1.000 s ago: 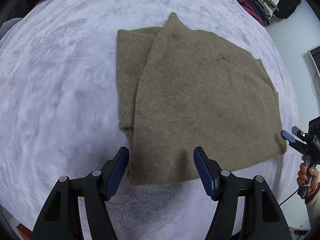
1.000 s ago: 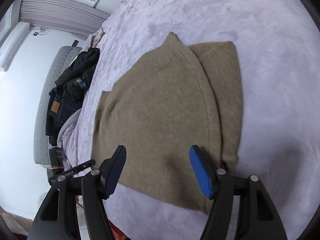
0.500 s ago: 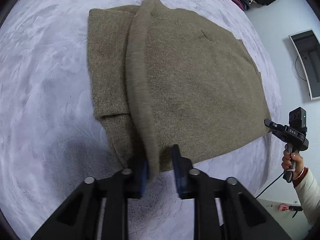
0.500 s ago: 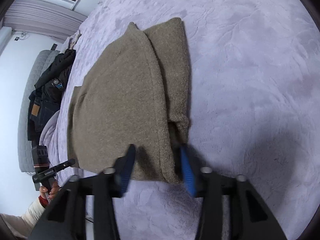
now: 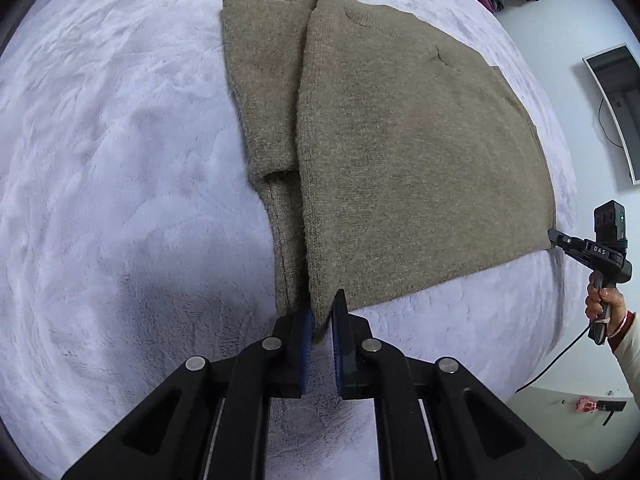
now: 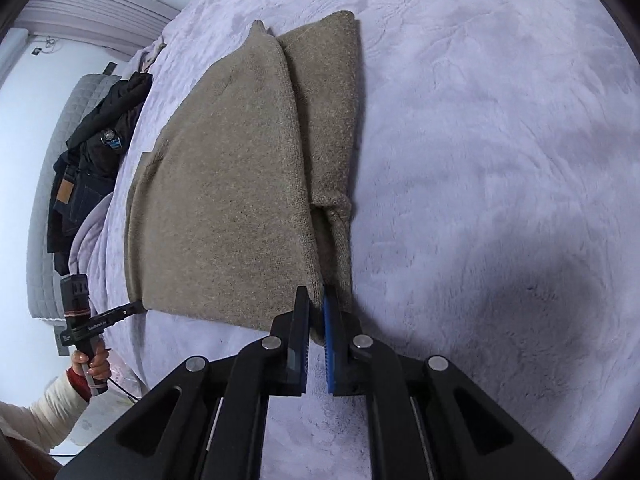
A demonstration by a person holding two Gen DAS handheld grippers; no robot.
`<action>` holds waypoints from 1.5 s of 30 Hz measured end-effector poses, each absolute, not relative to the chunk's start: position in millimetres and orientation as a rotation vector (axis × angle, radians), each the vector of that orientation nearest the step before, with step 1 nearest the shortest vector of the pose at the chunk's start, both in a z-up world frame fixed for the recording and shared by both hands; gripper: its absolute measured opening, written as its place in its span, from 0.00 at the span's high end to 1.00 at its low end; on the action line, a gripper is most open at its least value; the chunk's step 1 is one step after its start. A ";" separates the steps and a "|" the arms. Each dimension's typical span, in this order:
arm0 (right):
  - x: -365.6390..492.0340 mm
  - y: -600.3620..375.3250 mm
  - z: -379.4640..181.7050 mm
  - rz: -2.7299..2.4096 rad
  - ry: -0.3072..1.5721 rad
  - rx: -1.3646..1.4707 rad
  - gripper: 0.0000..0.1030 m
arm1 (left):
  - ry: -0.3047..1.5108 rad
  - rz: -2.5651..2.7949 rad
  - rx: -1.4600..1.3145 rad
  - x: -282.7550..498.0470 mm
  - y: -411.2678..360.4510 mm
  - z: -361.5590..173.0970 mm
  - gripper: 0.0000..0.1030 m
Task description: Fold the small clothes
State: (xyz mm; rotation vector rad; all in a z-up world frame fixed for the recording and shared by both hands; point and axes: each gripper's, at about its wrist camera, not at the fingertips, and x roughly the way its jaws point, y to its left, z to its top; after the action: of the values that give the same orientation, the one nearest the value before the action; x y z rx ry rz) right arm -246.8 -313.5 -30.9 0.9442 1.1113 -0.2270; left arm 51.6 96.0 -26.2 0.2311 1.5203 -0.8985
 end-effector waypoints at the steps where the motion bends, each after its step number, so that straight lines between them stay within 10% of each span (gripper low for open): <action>1: -245.6 -312.2 -28.8 -0.225 1.124 0.919 0.94 | 1.515 -0.890 0.238 51.7 96.1 -24.1 0.90; 3: -242.5 -309.8 -24.6 -0.226 1.159 0.872 0.94 | 1.504 -0.861 0.244 52.7 97.3 -16.8 0.90; 7: -240.7 -307.8 -15.8 -0.269 1.175 0.861 0.91 | 1.472 -0.789 0.302 53.0 101.7 -2.6 0.56; 10: -241.3 -308.5 -7.4 -0.384 1.176 0.857 0.71 | 1.442 -0.765 0.266 56.4 100.4 15.4 0.56; 14: -242.0 -305.0 21.5 -0.484 1.094 0.790 0.70 | 1.326 -0.743 0.259 68.6 77.3 42.6 0.45; 24: -133.3 -296.4 21.7 -0.381 1.080 0.677 0.70 | 1.186 -0.472 0.442 120.2 -26.8 -1.5 0.44; 45: -154.0 -276.3 18.0 -0.315 1.028 0.851 0.66 | 1.249 -0.461 0.450 117.6 47.4 4.8 0.34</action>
State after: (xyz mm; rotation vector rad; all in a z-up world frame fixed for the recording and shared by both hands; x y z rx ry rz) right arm -154.0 -276.3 18.0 0.8510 1.0284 -0.3147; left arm 117.6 47.4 4.8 0.4504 1.2488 -0.4610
